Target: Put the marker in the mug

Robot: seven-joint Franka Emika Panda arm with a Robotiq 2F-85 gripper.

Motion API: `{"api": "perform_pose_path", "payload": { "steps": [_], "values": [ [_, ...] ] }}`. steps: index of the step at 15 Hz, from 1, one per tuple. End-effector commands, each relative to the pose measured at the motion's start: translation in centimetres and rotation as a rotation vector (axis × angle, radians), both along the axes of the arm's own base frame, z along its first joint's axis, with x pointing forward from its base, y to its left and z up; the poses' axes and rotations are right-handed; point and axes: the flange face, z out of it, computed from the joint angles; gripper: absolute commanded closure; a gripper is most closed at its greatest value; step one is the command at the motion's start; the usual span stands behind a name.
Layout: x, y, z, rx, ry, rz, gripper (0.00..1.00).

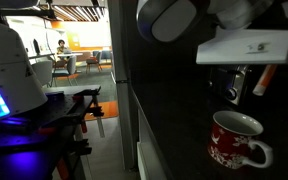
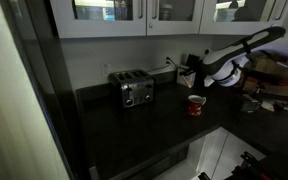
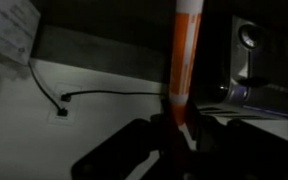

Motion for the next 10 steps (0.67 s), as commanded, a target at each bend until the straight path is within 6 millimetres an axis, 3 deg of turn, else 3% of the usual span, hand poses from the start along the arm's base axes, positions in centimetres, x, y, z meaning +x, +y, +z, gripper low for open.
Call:
{"api": "perform_pose_path", "payload": {
  "steps": [1, 3, 6, 10],
  "values": [
    [-0.7, 3.5, -2.2, 0.001, 0.068, 0.056, 0.95],
    [-0.5, 5.3, -2.4, -0.03, 0.085, 0.096, 0.95],
    [0.3, 6.5, -1.5, -0.057, 0.071, 0.121, 0.95],
    [0.2, 6.1, -0.8, -0.091, 0.114, 0.079, 0.95]
  ]
}}
